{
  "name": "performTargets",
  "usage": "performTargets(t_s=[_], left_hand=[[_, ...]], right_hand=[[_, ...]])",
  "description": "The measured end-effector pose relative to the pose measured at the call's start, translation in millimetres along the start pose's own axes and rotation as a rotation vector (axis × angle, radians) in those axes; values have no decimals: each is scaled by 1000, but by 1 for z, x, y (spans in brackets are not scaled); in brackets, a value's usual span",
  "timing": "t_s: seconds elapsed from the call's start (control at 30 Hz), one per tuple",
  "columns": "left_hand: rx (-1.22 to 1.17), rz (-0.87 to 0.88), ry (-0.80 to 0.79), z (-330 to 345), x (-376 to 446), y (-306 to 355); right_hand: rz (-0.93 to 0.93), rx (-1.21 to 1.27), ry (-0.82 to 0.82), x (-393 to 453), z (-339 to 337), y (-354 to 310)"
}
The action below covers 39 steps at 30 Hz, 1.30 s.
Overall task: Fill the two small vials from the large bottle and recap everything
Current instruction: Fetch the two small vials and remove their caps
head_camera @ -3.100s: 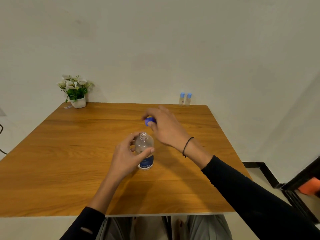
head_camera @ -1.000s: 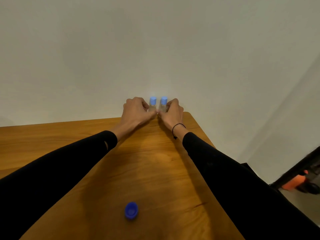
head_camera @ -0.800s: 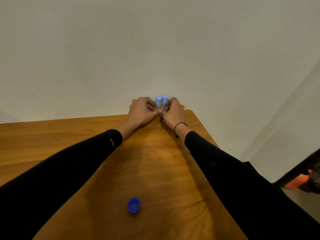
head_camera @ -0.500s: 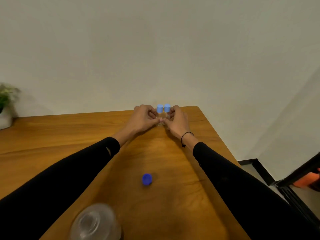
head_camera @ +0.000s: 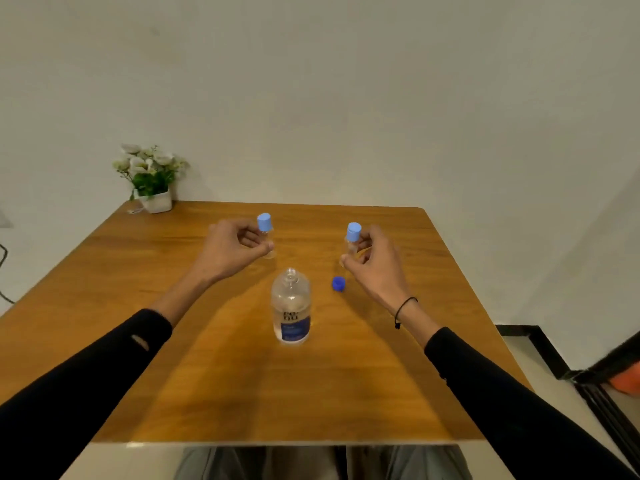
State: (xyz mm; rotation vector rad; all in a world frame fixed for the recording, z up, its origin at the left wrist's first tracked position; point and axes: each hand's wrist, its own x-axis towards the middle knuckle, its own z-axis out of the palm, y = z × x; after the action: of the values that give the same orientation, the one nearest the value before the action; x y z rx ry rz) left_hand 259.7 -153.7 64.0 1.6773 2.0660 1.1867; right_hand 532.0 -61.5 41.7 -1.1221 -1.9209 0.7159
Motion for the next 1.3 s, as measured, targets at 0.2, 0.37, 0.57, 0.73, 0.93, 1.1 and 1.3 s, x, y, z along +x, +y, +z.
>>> performTargets(t_s=[0.2,0.37,0.57,0.73,0.93,1.1,1.3], left_hand=[[-36,-50,23,-35,-104,-16],[-13,-132,-99,-9,-151,-30],[-19,-144,-81,0,-156,-31],[-54,-146,-16,-1,-169,-25],[-185,-78,108,7,-206,-9],[-163,18,99,18,-220,-4],[-34,103,139,26,-231,-10]], right_hand=[[62,15,-41,-77,13,1],[92,-6,-62,-111,21,11],[92,-38,-85,-122,27,16],[169,-34,-71,-130,22,16],[50,52,167,-167,11,-19],[-191,110,-58,-179,33,-87],[-281,-151,-235,-169,57,-113]])
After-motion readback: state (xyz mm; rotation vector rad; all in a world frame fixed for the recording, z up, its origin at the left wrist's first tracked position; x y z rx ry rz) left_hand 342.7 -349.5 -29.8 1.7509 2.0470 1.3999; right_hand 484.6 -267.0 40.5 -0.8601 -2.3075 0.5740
